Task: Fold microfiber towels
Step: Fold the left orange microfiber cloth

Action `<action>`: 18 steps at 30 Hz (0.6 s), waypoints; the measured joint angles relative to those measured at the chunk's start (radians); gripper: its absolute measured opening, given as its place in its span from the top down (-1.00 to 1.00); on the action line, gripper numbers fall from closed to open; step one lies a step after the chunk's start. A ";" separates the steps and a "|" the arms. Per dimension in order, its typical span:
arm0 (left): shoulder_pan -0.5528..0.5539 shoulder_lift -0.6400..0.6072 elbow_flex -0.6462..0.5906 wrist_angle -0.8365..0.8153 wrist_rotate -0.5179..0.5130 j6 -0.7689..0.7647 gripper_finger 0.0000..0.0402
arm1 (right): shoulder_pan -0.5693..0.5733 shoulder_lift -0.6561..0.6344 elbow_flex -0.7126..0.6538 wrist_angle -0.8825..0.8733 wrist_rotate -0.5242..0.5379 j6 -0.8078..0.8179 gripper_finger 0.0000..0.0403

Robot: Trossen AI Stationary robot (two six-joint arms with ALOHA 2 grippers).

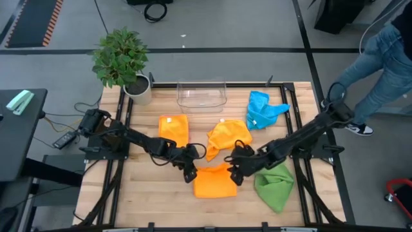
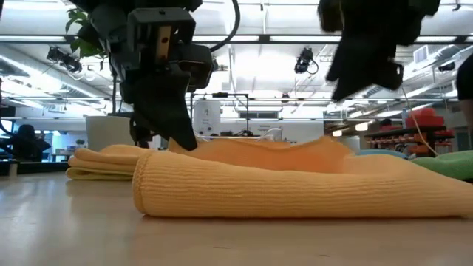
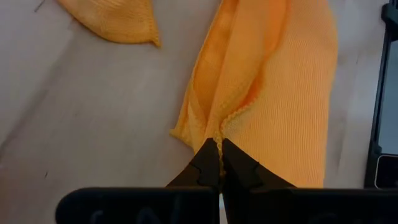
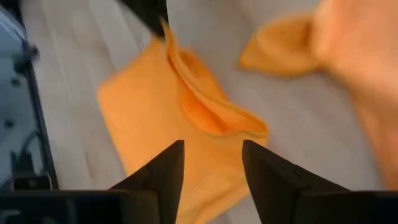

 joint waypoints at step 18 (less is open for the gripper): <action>0.036 0.012 0.001 -0.015 0.013 0.032 0.97 | 0.056 0.239 0.002 0.126 0.030 0.029 0.98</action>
